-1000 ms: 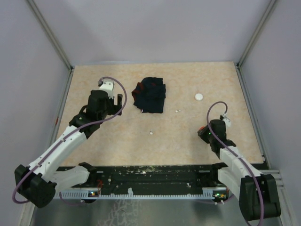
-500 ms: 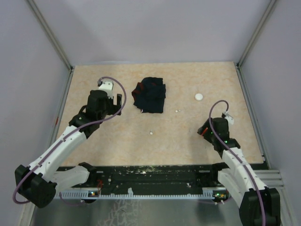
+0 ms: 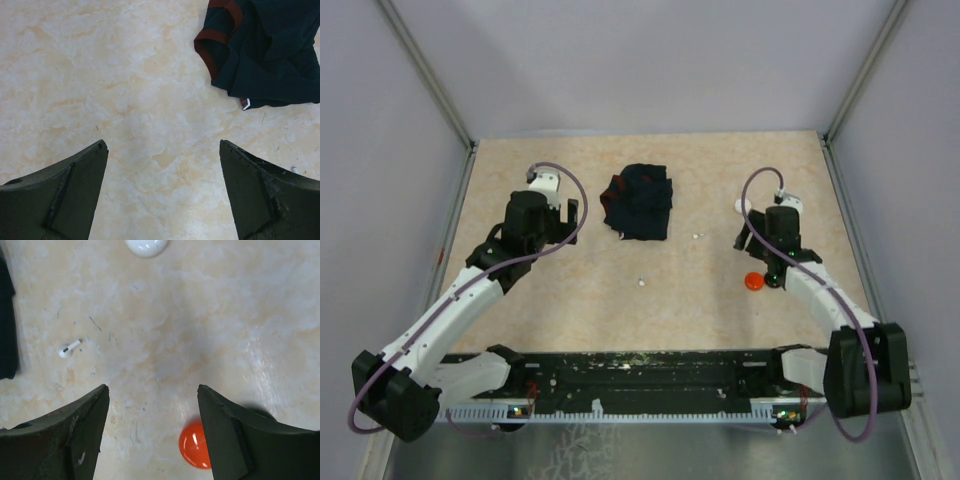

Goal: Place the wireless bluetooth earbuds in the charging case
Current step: Pick up the charging case at the center of the board.

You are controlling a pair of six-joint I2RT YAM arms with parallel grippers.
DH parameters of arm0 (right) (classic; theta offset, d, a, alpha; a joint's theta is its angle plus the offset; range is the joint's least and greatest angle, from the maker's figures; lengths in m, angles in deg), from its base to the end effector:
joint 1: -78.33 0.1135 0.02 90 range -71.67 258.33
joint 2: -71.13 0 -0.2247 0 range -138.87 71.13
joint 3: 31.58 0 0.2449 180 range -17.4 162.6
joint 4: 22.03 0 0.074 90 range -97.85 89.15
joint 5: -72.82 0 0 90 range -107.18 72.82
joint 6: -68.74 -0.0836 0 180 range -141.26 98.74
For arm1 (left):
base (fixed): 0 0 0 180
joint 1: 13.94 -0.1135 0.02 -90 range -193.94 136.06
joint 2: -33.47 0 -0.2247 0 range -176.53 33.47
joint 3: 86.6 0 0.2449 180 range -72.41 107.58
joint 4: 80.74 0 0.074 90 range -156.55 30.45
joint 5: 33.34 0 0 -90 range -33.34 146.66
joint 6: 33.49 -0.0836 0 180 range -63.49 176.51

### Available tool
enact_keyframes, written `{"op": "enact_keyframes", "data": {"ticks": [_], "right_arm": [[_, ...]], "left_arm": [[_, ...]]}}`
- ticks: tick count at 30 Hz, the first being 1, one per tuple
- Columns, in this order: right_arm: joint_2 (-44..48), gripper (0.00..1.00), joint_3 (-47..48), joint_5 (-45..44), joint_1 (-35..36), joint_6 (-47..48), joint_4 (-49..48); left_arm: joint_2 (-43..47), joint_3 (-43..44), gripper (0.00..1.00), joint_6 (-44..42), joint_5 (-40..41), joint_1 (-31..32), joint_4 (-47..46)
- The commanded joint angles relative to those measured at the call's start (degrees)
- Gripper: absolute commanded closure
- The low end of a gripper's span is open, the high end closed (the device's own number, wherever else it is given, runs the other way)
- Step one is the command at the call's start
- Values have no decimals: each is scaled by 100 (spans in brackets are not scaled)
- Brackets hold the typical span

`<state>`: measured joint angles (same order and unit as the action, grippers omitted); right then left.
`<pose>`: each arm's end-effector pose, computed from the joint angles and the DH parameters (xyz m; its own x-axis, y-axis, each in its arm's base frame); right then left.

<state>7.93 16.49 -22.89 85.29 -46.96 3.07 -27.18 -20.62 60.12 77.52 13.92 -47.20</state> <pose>0.2741 0.0251 0.1486 -0.5973 0.3618 -0.7158 0.2373 0.9322 0.2732 0.2683 -0.1082 0.2602 -0.4271 0.1592 -0.8901 0.1326 0.9848 0.1125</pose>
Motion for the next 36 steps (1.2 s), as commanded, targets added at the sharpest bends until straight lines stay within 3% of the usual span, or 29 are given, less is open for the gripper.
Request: {"op": "enact_keyframes", "data": {"ticks": [1,7,18,36], "right_arm": [[-820,29,754,-184,28,303,-909],[-2128,26,1465,-416,31,293,-1475],[-4028,25,2872,-794,20,462,-1591],[-5019,32,4005,-756,-37,625,-427]], "left_arm": [[-35,-46,3,22,-35,-51,-59],[-53,-50,3,-2,-9,-61,-55],[-123,-63,3,-27,23,-77,-46],[-139,-55,3,-38,-80,-118,-37]]}}
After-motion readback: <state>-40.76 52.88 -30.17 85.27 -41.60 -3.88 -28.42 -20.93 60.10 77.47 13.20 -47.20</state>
